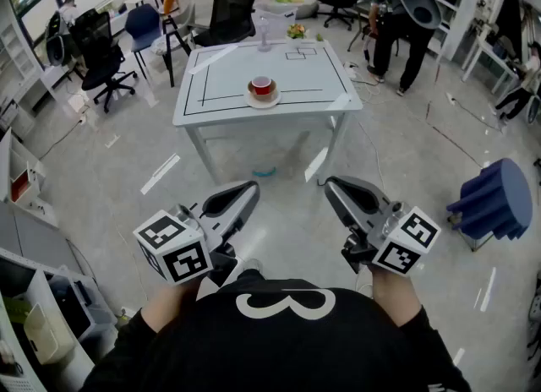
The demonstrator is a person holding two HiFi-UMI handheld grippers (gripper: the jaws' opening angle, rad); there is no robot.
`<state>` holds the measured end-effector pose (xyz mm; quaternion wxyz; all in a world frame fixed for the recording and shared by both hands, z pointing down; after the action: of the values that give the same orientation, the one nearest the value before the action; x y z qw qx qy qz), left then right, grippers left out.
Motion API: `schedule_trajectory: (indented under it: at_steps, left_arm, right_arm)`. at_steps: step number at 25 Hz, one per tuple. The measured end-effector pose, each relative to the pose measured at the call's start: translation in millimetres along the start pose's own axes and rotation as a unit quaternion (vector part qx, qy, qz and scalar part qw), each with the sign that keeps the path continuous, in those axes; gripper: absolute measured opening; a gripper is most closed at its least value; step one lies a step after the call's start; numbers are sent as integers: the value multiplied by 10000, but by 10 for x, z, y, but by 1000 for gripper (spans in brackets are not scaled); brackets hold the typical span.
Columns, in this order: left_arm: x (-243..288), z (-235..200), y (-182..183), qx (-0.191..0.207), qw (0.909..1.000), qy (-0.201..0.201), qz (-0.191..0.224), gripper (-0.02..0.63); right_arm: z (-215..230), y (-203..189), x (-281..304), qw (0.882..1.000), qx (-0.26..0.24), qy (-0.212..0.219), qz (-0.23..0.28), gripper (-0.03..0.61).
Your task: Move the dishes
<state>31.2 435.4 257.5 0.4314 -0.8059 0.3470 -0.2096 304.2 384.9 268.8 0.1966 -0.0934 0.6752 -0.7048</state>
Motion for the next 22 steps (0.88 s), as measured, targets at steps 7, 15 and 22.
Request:
schedule_trajectory:
  at_steps: [7, 15, 22]
  left_arm:
    - [-38, 112, -11, 100, 9999, 92, 9, 3]
    - [-18, 165, -16, 171, 9996, 213, 5, 3]
    - [111, 59, -93, 22, 9996, 221, -161, 3]
  right_arm:
    - [-30, -32, -99, 9997, 170, -87, -151, 9]
    - [38, -39, -235, 9991, 99, -414, 1, 79]
    - [114, -126, -258, 9992, 97, -388, -48, 271]
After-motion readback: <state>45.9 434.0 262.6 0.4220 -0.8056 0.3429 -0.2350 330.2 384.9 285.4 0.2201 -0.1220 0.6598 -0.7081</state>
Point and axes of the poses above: the fingertips, and each gripper's own axes: x forward along the fingers, z to its right, y out of its top, the point moved 10 cm from there along -x, backward along the fingers, and after that the axes turned 12 degrees about -x, right-handed, at the moved point
